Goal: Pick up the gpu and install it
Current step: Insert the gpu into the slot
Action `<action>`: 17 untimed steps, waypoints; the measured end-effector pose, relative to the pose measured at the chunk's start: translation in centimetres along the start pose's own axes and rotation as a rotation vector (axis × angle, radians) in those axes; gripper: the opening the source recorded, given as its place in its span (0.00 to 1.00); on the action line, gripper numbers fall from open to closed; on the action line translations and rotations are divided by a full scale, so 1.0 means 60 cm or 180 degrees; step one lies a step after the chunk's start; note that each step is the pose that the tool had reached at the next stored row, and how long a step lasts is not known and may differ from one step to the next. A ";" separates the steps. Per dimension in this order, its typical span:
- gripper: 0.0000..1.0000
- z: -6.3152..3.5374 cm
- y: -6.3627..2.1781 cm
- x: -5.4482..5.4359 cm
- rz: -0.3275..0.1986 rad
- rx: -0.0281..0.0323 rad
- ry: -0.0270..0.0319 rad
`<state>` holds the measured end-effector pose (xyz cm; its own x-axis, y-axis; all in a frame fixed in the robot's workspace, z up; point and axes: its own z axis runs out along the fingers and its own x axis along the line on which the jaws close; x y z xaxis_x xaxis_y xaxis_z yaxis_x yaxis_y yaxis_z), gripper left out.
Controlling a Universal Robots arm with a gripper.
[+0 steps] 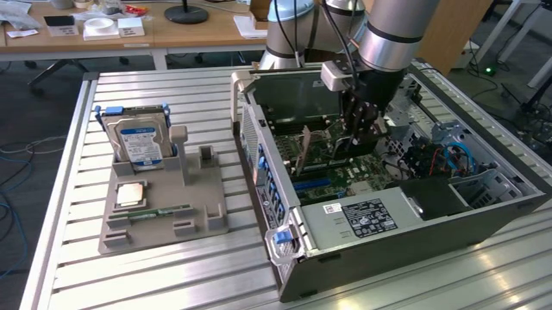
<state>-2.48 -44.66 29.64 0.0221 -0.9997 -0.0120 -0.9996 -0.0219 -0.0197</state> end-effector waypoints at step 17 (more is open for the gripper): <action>0.26 0.001 0.008 0.003 0.0000 0.0001 -0.0001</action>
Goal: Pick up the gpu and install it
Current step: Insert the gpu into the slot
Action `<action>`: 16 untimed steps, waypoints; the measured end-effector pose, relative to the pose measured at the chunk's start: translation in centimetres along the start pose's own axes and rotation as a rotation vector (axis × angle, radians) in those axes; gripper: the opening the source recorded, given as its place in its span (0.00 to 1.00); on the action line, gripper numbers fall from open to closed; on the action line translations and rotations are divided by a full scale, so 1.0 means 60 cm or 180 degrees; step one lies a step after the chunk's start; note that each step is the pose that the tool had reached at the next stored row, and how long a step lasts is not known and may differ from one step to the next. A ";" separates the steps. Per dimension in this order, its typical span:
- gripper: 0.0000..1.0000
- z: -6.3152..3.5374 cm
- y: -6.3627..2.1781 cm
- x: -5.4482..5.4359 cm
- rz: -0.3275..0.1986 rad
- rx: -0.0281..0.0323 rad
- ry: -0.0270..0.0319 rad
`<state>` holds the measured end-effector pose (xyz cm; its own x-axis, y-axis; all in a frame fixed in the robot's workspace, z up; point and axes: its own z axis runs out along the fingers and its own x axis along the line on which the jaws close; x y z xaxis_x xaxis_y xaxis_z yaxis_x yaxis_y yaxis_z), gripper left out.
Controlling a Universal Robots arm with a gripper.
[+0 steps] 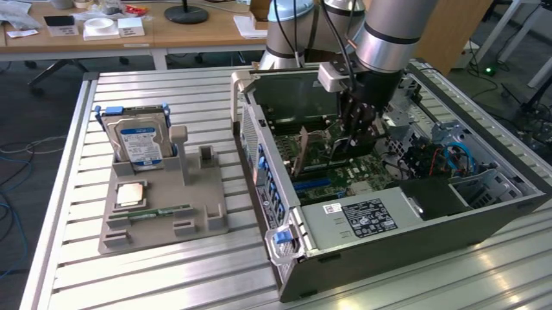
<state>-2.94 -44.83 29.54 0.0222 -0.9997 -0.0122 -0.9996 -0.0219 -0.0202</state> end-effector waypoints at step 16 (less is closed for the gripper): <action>0.26 0.007 0.000 0.001 0.0000 0.0000 0.0000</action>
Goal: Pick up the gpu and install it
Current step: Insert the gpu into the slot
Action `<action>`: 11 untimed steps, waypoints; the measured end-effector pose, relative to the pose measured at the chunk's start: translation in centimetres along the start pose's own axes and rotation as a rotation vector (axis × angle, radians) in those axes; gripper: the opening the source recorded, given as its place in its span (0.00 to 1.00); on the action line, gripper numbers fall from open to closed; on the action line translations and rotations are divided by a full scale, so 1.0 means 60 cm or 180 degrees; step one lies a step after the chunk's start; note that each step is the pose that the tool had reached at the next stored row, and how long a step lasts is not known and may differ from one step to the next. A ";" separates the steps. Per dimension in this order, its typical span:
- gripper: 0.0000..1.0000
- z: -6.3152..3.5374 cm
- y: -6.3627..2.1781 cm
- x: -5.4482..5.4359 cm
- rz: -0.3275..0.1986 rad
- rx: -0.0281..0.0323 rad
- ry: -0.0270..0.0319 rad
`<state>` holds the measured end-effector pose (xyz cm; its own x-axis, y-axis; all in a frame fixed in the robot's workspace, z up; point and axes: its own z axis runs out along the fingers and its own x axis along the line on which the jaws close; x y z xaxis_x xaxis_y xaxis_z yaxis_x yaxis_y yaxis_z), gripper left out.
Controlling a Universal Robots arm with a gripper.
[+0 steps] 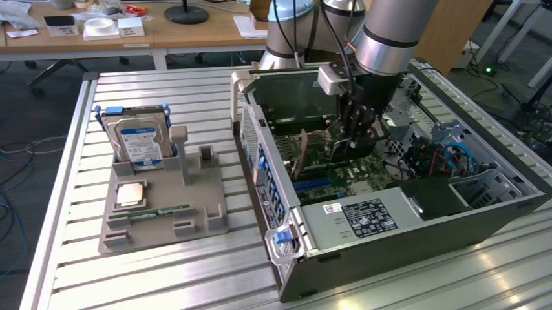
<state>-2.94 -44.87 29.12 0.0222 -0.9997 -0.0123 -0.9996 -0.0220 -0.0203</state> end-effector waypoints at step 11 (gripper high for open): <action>0.26 0.006 0.000 0.000 0.0000 0.0000 0.0001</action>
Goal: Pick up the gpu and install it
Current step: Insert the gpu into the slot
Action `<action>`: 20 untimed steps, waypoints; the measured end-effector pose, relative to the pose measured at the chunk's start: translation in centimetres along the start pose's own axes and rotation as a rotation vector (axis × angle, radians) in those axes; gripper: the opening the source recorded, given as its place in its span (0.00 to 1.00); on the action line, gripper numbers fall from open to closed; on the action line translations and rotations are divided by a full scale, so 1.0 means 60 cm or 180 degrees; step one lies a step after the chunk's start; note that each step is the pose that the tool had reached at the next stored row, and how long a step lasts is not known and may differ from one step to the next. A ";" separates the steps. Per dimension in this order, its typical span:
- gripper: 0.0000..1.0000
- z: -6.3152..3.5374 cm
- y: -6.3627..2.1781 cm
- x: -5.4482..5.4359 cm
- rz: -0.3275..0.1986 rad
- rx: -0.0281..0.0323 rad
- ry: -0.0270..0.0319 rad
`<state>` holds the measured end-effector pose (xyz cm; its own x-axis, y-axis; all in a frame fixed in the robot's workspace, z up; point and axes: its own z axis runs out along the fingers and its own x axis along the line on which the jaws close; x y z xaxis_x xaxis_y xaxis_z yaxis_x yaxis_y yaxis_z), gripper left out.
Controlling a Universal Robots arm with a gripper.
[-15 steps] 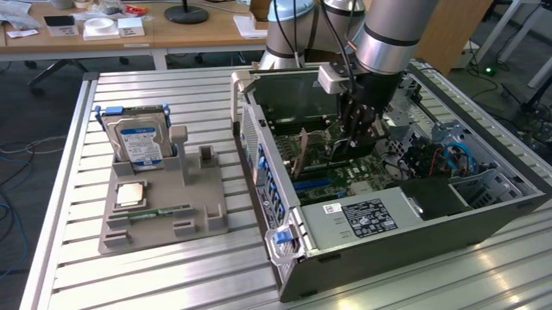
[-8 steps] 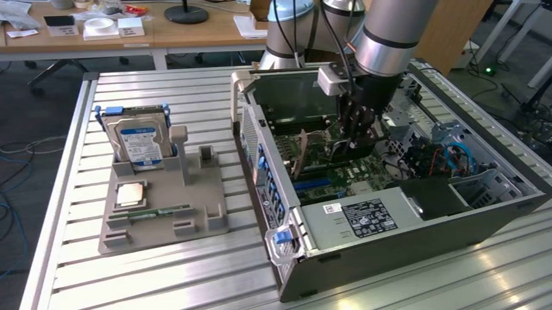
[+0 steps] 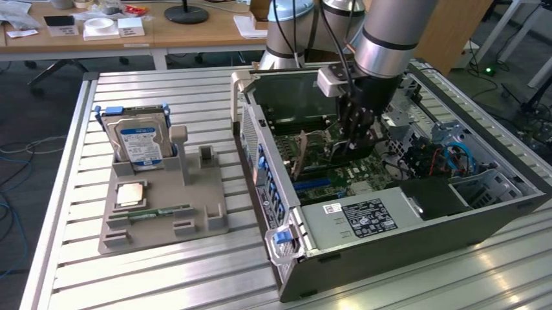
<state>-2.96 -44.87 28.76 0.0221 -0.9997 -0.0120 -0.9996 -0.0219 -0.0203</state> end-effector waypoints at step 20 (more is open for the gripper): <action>0.26 0.005 0.008 0.000 0.0000 0.0000 0.0000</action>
<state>-3.42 -44.87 28.47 0.0222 -0.9997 -0.0119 -0.9996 -0.0219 -0.0204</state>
